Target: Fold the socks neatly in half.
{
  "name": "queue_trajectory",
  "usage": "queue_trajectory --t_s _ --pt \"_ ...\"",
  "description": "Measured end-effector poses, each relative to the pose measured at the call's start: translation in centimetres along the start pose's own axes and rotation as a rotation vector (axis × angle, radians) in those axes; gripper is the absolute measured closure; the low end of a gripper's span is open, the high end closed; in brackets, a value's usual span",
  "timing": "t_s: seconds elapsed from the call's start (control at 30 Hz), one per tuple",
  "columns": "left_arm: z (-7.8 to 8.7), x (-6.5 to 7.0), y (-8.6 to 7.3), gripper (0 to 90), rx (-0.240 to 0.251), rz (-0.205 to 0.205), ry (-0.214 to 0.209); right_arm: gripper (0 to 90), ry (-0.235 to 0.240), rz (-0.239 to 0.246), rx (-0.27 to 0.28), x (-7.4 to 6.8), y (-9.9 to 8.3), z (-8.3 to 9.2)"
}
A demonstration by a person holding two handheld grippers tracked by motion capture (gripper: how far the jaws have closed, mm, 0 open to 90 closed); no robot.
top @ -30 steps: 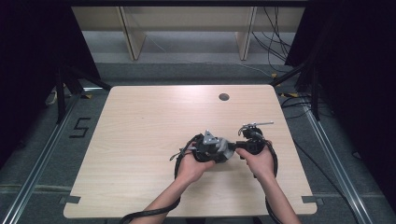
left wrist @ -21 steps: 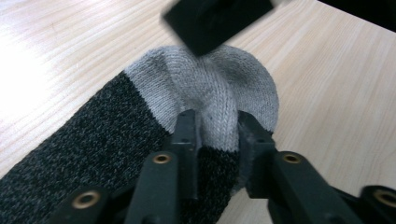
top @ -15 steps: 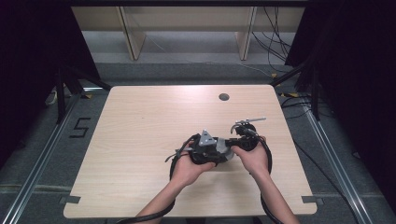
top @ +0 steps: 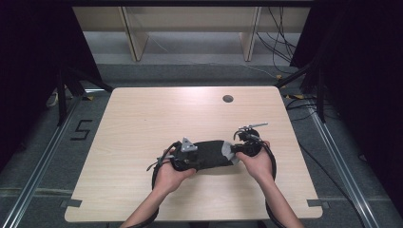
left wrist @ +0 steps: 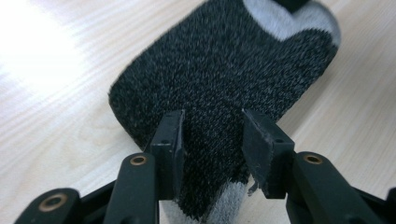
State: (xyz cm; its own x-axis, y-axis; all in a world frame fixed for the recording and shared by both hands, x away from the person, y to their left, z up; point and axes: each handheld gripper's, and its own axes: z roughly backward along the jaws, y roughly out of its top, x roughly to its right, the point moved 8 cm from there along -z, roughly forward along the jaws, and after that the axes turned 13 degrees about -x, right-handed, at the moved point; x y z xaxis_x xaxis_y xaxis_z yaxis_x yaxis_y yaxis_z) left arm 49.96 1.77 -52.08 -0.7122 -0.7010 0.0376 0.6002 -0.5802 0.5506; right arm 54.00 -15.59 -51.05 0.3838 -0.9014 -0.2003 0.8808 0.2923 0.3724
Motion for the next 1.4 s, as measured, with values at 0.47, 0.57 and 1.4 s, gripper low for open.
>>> queue_trajectory --t_s 0.47,0.57,1.4 --pt "-0.9 -0.7 -0.3 59.5 0.011 0.009 0.005 77.5 -0.027 0.007 0.004 0.4 -0.1 -0.6" --pt "-1.0 -0.7 -0.4 59.5 0.022 0.010 0.002 77.5 -0.026 -0.001 0.002 0.3 -0.1 -0.6" --pt "-0.9 -1.3 -0.4 57.7 0.025 0.025 0.005 74.7 -0.034 0.023 0.005 0.5 0.1 -1.0"
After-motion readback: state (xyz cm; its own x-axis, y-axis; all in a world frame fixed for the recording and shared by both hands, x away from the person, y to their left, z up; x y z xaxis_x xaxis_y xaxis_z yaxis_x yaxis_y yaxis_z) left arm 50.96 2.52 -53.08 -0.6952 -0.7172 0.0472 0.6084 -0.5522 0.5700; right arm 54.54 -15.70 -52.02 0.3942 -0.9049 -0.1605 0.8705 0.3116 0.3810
